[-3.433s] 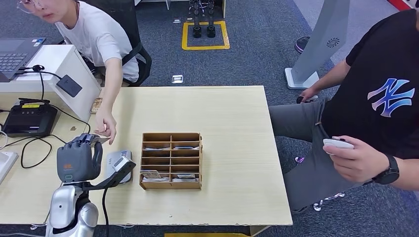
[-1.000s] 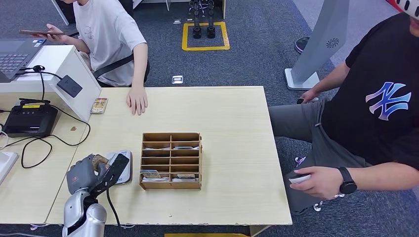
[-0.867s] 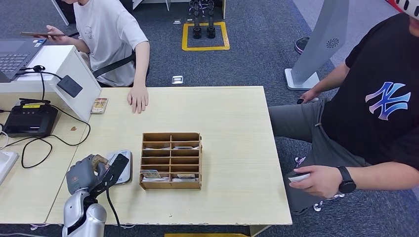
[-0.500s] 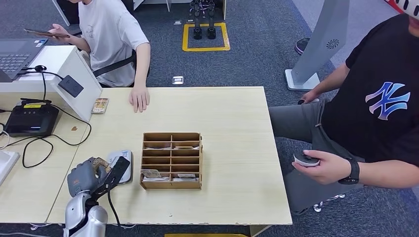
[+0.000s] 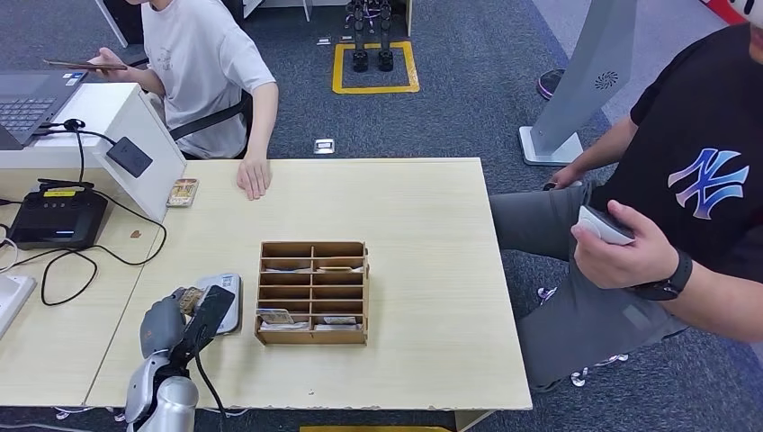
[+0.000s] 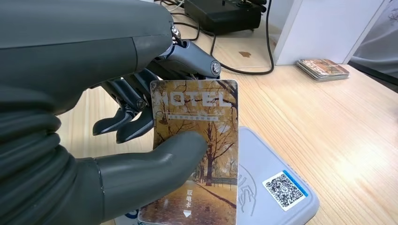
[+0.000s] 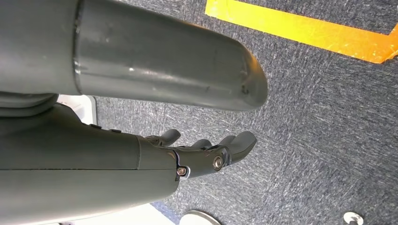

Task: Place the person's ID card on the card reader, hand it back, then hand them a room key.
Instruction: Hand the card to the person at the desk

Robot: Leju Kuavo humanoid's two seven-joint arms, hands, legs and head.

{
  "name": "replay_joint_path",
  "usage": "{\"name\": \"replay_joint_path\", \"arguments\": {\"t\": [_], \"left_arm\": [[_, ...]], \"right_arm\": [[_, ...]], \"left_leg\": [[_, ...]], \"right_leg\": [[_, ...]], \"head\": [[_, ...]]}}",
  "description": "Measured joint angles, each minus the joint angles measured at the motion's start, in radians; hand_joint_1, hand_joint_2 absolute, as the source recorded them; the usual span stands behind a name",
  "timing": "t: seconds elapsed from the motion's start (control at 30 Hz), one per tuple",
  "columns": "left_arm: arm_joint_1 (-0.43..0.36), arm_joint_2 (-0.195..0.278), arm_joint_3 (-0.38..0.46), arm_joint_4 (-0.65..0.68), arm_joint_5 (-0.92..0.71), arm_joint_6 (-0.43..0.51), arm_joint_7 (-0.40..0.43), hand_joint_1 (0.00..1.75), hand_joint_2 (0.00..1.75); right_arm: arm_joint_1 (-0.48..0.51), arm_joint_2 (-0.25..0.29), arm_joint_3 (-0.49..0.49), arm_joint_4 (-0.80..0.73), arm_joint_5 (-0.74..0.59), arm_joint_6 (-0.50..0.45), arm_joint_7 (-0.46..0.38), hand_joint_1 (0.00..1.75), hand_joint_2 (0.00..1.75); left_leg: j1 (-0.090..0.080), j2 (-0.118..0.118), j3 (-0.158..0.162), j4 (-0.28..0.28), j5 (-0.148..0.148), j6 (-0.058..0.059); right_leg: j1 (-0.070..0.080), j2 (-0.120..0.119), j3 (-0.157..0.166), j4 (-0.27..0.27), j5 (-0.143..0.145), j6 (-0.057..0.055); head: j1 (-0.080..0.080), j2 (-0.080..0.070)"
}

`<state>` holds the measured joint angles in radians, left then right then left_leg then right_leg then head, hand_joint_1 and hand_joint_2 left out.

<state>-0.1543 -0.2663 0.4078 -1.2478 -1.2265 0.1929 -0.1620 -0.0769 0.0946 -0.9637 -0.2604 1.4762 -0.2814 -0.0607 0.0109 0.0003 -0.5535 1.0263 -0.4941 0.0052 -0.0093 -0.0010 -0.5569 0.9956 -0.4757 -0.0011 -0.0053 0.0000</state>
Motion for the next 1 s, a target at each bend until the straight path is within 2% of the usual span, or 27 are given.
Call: {"name": "replay_joint_path", "arguments": {"t": [0.07,0.2,0.3,0.43,0.53,0.67,0.83,1.0], "left_arm": [[0.001,-0.003,0.003,-0.006,0.102,-0.035,-0.042,1.75,1.75],[0.005,-0.018,0.006,-0.080,0.439,-0.153,-0.115,1.75,1.75],[-0.008,-0.029,0.006,-0.188,0.624,-0.225,-0.096,1.75,1.75],[-0.046,-0.037,0.006,-0.324,0.694,-0.255,-0.066,1.75,1.75],[-0.078,-0.041,0.006,-0.391,0.640,-0.202,-0.093,1.75,1.75],[-0.122,-0.038,0.001,-0.445,0.447,-0.077,-0.169,1.75,1.75],[-0.139,-0.016,-0.021,-0.458,0.245,0.027,-0.226,1.75,1.75],[-0.139,0.021,-0.062,-0.446,0.043,0.149,-0.231,1.75,1.75]], "right_arm": [[0.000,0.000,-0.001,0.000,0.003,0.001,-0.002,0.00,0.00],[0.000,0.000,-0.003,0.000,0.022,0.004,-0.010,0.00,0.00],[-0.001,0.000,-0.004,0.000,0.029,0.007,-0.013,0.00,0.00],[-0.005,0.000,-0.005,0.000,0.032,0.013,-0.013,0.00,0.00],[-0.009,0.001,-0.005,0.000,0.034,0.018,-0.011,0.00,0.00],[-0.015,0.006,-0.005,0.000,0.037,0.020,-0.007,0.00,0.00],[-0.023,0.015,-0.001,0.000,0.037,0.022,-0.005,0.00,0.00],[-0.025,0.016,0.007,0.000,0.037,0.026,-0.004,0.00,0.00]], "left_leg": [[0.000,0.000,0.000,0.000,0.000,0.000],[0.000,0.000,-0.001,0.000,0.001,0.000],[0.000,0.000,-0.001,0.000,0.001,0.000],[0.000,0.000,-0.002,0.000,0.001,0.000],[0.000,0.000,-0.002,0.000,0.001,0.000],[0.000,0.000,-0.002,0.000,0.001,0.000],[0.000,0.000,-0.002,0.000,0.001,0.000],[0.000,0.000,-0.002,0.000,0.001,0.000]], "right_leg": [[0.000,0.000,0.000,0.000,0.000,0.000],[0.000,0.000,-0.001,0.000,0.000,0.000],[0.000,0.000,-0.002,0.000,0.001,0.000],[0.000,0.000,-0.002,0.000,0.001,0.000],[0.000,0.000,-0.002,0.000,0.001,0.000],[0.000,0.000,-0.002,0.000,0.001,0.000],[0.000,0.001,-0.002,0.000,0.001,0.000],[0.000,0.001,-0.003,0.000,0.001,0.000]], "head": [[0.000,0.000],[0.000,0.000],[0.000,0.000],[0.000,0.000],[0.000,0.000],[0.000,0.000],[0.000,0.000],[0.000,0.000]]}}
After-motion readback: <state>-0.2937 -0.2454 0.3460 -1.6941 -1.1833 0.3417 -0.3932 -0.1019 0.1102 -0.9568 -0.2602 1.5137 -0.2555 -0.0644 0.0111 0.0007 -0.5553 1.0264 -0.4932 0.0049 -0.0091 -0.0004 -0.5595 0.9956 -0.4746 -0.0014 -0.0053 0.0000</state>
